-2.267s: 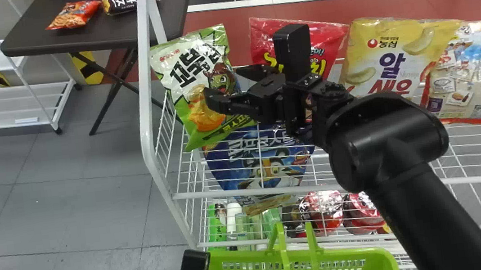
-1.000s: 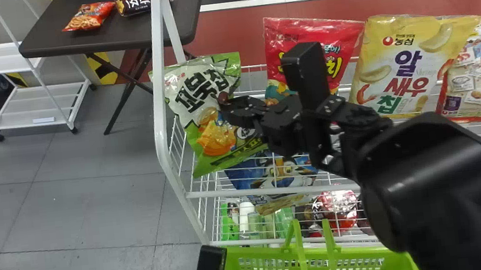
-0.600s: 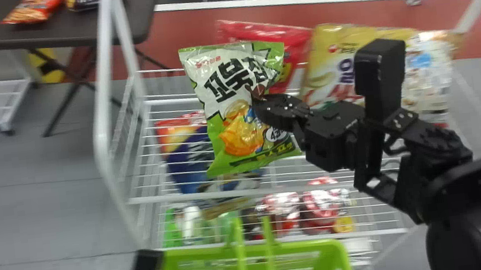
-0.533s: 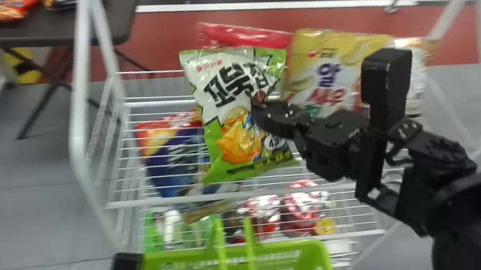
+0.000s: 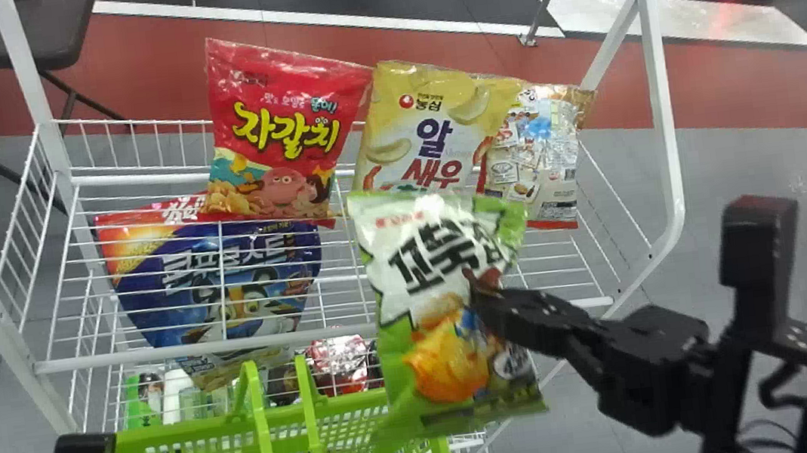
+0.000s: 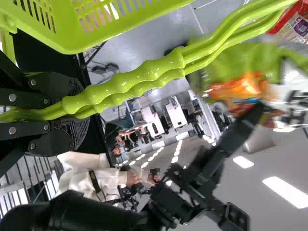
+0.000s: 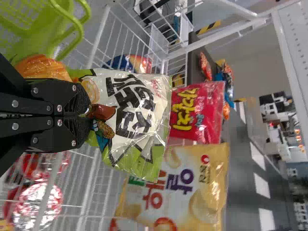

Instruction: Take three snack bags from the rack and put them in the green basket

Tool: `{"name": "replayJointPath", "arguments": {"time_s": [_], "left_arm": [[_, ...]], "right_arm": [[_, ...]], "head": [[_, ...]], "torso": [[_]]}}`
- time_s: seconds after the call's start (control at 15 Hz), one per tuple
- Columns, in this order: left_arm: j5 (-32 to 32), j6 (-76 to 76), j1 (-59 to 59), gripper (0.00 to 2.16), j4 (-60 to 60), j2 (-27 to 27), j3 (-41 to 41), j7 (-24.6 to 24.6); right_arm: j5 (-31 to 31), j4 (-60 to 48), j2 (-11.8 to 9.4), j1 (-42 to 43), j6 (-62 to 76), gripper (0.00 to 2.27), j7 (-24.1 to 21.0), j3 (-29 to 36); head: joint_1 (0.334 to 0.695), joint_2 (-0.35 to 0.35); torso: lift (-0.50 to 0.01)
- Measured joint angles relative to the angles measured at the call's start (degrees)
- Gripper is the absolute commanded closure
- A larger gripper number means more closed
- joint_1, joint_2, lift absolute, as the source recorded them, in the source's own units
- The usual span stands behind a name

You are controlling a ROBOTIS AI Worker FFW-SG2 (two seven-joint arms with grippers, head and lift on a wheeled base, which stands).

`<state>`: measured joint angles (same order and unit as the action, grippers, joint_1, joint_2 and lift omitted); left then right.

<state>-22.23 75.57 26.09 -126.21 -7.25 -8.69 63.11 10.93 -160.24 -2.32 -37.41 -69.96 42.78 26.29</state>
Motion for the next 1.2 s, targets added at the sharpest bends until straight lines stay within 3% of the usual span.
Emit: {"name": "replayJointPath", "arguments": {"time_s": [0.13,0.33,0.6,1.13,1.2], "left_arm": [[0.44,-0.02,-0.07,1.85,-0.15,0.36,-0.35,-0.08],[0.62,-0.02,-0.05,1.84,-0.34,0.55,-0.58,-0.14],[1.2,-0.02,0.44,1.84,-0.8,0.57,-0.6,-0.34],[1.67,-0.03,0.0,1.84,-0.54,0.59,-1.02,-0.8],[1.67,-0.05,-0.04,1.84,-0.52,0.6,-1.05,-0.8]], "right_arm": [[-0.1,0.39,1.73,-0.53,-4.9,2.16,1.8,0.63],[-2.41,4.45,1.5,-2.07,-6.87,2.16,0.68,-4.83],[-6.87,11.67,-0.53,-1.92,-5.11,2.16,-1.28,-13.98],[-8.51,18.05,-4.4,-0.82,-10.67,2.14,-1.66,-26.51],[-9.1,19.24,-4.76,0.14,-11.72,1.85,-1.65,-27.89]], "head": [[0.695,-0.35],[0.695,-0.35],[0.695,-0.35],[0.695,-0.35],[0.695,-0.35]], "torso": [[-0.014],[-0.014],[-0.014],[-0.014],[-0.014]]}}
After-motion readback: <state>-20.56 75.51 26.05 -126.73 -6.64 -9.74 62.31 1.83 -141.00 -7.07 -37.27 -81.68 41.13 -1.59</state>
